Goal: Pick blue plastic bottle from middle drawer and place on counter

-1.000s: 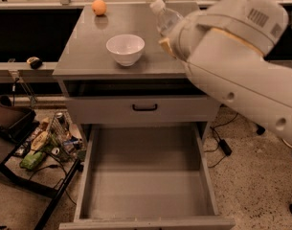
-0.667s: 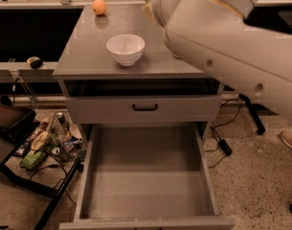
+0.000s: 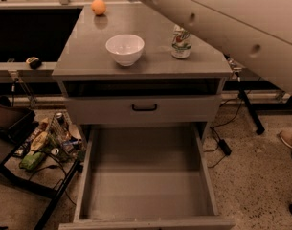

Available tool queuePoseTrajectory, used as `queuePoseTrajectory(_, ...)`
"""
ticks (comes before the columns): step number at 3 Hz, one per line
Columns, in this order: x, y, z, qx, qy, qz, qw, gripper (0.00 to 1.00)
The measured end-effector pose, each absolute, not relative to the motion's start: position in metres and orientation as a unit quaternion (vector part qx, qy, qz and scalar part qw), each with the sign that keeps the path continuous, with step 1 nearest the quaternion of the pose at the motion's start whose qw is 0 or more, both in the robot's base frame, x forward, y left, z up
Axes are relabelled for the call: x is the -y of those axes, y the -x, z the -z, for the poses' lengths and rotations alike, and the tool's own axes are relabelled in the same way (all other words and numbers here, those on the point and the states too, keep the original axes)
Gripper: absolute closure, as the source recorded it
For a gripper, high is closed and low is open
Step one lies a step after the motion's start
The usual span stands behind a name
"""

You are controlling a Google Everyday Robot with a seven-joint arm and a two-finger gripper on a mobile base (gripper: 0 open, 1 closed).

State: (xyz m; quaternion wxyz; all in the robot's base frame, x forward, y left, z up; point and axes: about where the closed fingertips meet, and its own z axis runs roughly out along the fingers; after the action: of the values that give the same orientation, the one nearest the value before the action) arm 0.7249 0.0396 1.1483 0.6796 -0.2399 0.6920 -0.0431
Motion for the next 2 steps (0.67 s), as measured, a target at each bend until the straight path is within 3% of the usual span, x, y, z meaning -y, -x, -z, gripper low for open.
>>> queuePoseTrajectory(2,-0.085,-0.848,-1.142,-0.687,0.183,-0.026,0.703,1.00)
